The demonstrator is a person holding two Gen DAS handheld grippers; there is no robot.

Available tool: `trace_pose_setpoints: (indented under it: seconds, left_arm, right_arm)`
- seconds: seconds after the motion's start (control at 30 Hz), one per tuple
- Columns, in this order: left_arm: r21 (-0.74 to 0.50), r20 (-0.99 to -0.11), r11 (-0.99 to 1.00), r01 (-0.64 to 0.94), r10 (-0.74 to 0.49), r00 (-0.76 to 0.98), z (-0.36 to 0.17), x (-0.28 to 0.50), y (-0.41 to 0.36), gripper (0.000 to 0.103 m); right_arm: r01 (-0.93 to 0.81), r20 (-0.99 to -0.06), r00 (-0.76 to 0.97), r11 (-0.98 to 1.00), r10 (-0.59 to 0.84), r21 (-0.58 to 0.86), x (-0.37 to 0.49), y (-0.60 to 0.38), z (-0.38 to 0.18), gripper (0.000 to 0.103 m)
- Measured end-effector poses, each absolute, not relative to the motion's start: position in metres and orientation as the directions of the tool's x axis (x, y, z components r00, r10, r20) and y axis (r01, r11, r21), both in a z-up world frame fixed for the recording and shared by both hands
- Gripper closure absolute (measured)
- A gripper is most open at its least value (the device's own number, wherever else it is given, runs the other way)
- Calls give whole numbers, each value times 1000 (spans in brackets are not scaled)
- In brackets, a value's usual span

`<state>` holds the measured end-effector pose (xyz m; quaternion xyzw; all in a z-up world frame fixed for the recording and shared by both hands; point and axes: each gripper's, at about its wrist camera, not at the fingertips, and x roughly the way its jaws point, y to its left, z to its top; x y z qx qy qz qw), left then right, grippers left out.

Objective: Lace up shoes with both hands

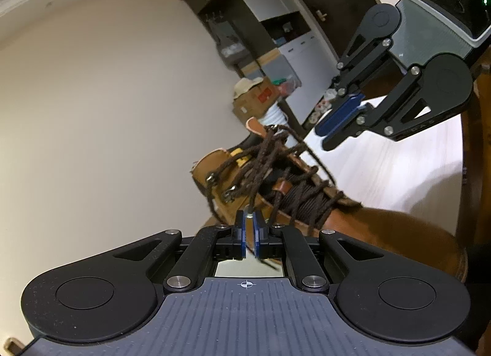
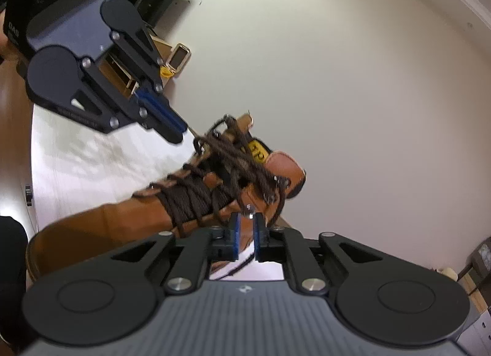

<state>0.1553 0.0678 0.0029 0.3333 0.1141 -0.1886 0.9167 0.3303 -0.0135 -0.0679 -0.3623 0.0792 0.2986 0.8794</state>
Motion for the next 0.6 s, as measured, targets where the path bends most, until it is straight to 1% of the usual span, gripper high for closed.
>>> trace_pose_setpoints:
  seconds: [0.2,0.3,0.43,0.5,0.6]
  left_arm:
    - [603,-336,671,432,-277,900,-2,151,59,95]
    - [614,-340,661,431,-272,900,-6,157,55,95]
    - [617,-318,673,408,-261,912,-5,161,55,94]
    - [612,-319,675,413,-267,909,-5,163,55,94]
    - [636,-329,653,411,-253,910,-8,167,51,94]
  right_arm:
    - [-586,-372,805,525,462,-617,326,-7,-77,92]
    - [-607,-389,792,533,471,-589,323,-6,-79,92]
    - [-623,-399,779,528,483,-577,319,-2,-82,92]
    - [-625,-401,778,524,484,-579,319,1,-85,92]
    - [-613,-389,787,531,480,-585,322,4,-87,92]
